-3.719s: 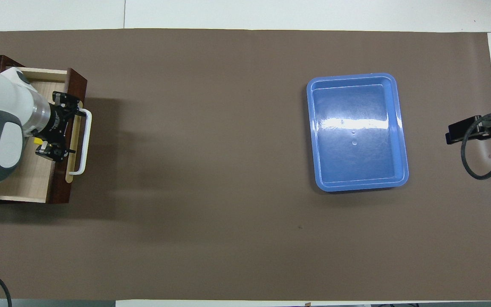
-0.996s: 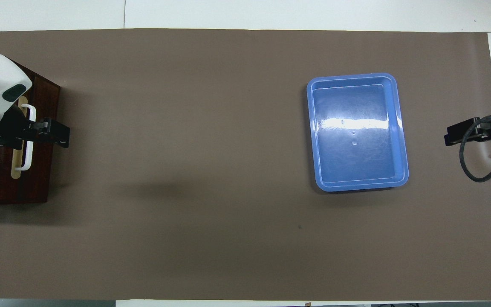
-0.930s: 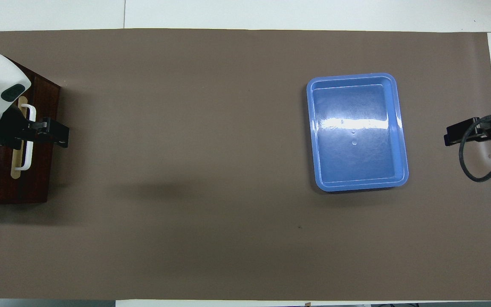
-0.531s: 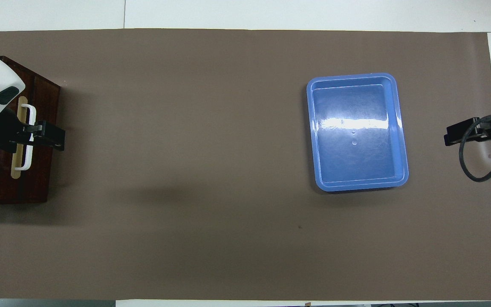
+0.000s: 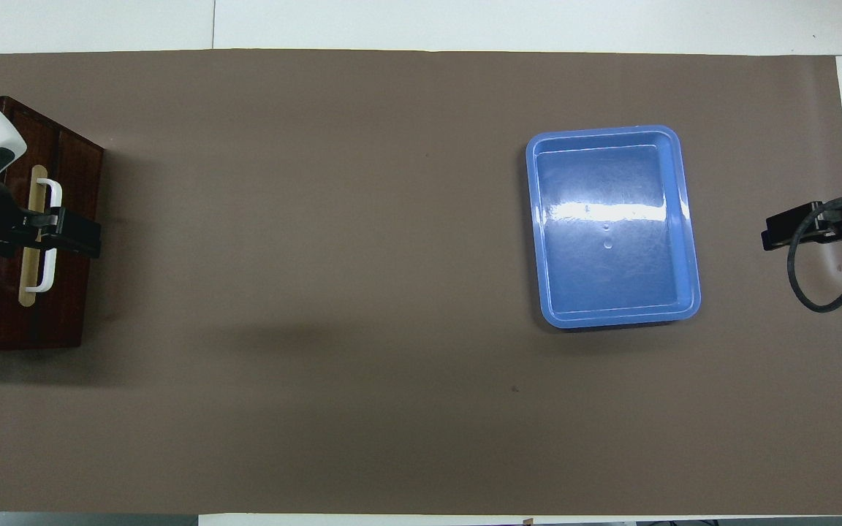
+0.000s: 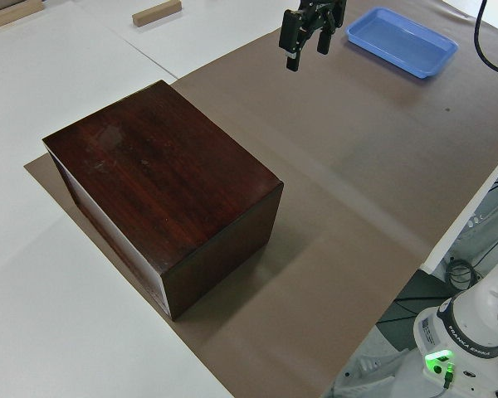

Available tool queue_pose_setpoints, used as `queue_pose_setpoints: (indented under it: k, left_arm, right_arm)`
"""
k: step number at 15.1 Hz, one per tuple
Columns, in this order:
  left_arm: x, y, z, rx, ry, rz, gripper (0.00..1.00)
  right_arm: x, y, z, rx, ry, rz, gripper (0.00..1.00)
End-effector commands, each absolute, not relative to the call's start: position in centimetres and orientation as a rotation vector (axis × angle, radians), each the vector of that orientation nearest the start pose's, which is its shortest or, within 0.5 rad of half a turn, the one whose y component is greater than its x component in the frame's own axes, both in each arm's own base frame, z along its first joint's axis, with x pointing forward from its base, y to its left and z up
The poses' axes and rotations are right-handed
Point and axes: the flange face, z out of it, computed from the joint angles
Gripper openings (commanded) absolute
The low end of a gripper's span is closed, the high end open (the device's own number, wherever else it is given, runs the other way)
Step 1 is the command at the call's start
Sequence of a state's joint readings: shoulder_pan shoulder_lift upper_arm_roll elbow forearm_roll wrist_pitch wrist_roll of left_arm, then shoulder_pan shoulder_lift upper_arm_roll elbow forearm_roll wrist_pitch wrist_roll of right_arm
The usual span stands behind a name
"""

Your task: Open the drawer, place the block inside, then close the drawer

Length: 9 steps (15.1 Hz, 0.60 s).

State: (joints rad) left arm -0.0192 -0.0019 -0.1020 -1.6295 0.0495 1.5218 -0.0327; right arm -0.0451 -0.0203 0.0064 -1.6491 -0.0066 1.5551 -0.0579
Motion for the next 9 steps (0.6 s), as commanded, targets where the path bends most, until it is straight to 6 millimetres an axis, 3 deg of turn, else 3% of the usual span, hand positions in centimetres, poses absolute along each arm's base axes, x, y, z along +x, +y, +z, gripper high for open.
queue_pose_setpoints:
  k: [1, 5, 9]
  left_arm:
    - [54.3, -5.2, 60.1, -3.088, 0.156, 0.153, 1.0]
    - [54.3, -2.5, 59.9, -3.112, 0.074, 0.169, 1.0]
    - [54.3, -3.7, 60.4, -3.187, 0.072, 0.157, 1.0]
  right_arm:
    - [53.9, -2.2, 60.1, -3.162, -0.01, 0.12, 1.0]
    - [53.9, -2.2, 60.1, -3.161, -0.008, 0.12, 1.0]
    - [53.9, -2.2, 60.1, -3.162, -0.01, 0.12, 1.0]
